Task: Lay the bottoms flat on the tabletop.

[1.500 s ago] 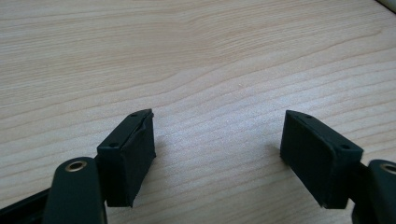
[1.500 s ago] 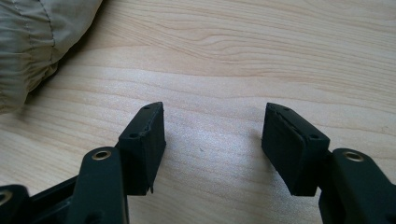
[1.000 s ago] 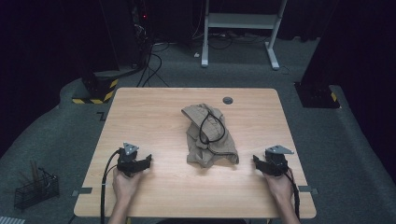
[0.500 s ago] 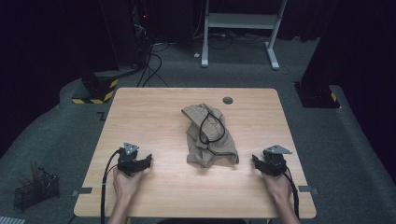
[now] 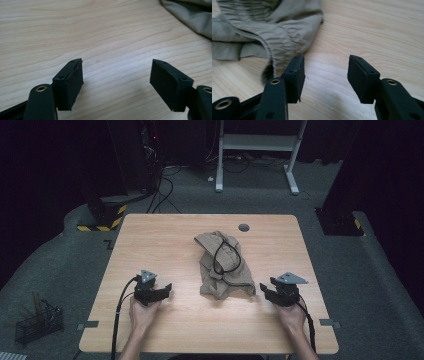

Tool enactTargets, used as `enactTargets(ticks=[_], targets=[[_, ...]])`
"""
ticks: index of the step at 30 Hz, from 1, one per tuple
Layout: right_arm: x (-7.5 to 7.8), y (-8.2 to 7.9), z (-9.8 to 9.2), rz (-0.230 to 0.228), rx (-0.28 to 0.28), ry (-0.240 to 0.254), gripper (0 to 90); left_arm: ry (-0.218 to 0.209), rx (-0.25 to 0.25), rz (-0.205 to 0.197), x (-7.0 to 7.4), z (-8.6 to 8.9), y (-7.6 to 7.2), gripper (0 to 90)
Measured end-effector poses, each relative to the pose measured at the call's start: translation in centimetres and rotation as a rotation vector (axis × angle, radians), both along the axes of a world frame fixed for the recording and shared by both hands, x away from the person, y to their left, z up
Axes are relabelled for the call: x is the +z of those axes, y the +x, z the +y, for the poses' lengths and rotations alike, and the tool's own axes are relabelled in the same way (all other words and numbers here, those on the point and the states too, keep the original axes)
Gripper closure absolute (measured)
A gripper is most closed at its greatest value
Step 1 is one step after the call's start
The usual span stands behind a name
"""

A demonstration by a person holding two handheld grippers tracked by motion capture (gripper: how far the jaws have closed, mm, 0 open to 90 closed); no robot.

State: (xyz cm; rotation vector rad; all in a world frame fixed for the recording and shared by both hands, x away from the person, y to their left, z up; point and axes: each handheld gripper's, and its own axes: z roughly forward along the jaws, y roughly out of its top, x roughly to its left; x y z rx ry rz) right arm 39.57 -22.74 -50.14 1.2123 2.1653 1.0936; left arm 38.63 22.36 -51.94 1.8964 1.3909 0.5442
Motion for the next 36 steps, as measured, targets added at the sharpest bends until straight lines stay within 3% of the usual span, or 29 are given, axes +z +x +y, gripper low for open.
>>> enactTargets(ticks=[1, 7, 12, 19, 22, 23, 26, 30, 31, 32, 36], targets=[[0.2, 0.1, 0.3, -0.004, 0.019, 0.008, 46.9, -0.035, -0.018, 0.004, 0.0, -0.5, 0.1, 27.0], [0.3, 0.3, 1.1, 0.006, 0.052, 0.025, 46.4, -0.087, -0.069, 0.023, -0.4, -2.4, 0.5, 26.9], [0.6, 0.2, 1.5, -0.009, 0.068, 0.039, 46.3, -0.08, -0.131, 0.042, -0.1, -4.5, 1.1, 26.3], [1.3, -0.4, 1.5, -0.035, 0.091, 0.063, 46.3, -0.132, -0.221, 0.053, 0.5, -7.8, 1.9, 26.0], [1.5, -0.5, 1.9, -0.045, 0.119, 0.059, 46.2, -0.124, -0.238, 0.049, 0.7, -8.8, 2.1, 26.0], [1.6, -0.5, 2.1, -0.048, 0.13, 0.06, 45.8, -0.08, -0.238, 0.046, 0.7, -9.7, 2.3, 26.6], [1.9, -0.7, 2.6, -0.051, 0.156, 0.066, 45.4, -0.061, -0.245, 0.052, 0.7, -10.4, 2.5, 29.0], [1.6, -0.5, 4.3, -0.06, 0.196, -0.003, 45.4, -0.012, -0.251, 0.061, 0.2, -11.6, 2.9, 36.3], [1.6, -0.5, 4.3, -0.06, 0.196, -0.003, 45.4, -0.012, -0.251, 0.061, 0.2, -11.6, 2.9, 40.6], [1.1, -0.2, 5.2, -0.06, 0.208, -0.051, 46.3, 0.016, -0.264, 0.05, 0.2, -11.9, 2.8, 48.4], [0.5, 0.2, 6.2, -0.088, 0.22, -0.121, 48.6, 0.039, -0.281, 0.041, 0.3, -12.2, 2.7, 63.3]])
